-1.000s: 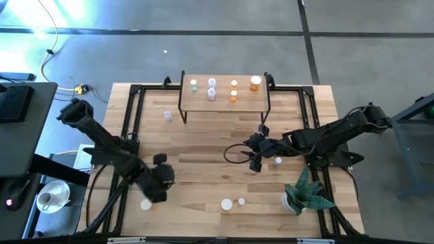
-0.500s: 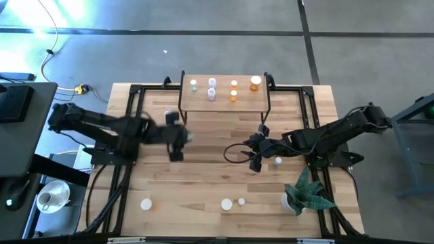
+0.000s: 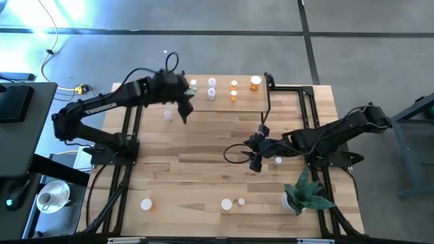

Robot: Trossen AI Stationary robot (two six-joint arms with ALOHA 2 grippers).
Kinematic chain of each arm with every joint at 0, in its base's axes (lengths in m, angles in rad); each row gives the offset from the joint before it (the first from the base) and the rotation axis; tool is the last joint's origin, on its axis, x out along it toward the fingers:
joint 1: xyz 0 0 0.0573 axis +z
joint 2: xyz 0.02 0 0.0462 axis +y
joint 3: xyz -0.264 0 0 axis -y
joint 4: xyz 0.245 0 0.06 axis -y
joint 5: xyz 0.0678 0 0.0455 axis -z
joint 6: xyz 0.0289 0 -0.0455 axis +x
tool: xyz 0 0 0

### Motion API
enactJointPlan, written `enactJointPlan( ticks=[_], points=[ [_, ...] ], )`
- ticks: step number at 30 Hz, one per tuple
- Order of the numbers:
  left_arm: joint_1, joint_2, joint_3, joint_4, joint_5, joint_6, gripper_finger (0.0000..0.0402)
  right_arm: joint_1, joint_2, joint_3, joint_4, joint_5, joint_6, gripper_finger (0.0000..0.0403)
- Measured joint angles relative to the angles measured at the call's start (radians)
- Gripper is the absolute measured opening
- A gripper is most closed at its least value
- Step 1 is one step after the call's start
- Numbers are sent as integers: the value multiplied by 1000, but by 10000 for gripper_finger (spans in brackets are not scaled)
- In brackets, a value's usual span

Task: Pick and place medicine bottles onto shelf by color
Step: Put the bottom blue pill bottle on the shelf aligned with the other blue pill bottle

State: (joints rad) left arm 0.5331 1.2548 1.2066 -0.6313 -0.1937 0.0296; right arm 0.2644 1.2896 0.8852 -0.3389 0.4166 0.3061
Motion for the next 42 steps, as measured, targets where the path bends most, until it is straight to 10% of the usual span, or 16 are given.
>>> enactJointPlan(
  ticks=[42],
  points=[
    [142,259,92,-75,125,-20,119,-2,0,0,-19,0,9,179]
  ],
)
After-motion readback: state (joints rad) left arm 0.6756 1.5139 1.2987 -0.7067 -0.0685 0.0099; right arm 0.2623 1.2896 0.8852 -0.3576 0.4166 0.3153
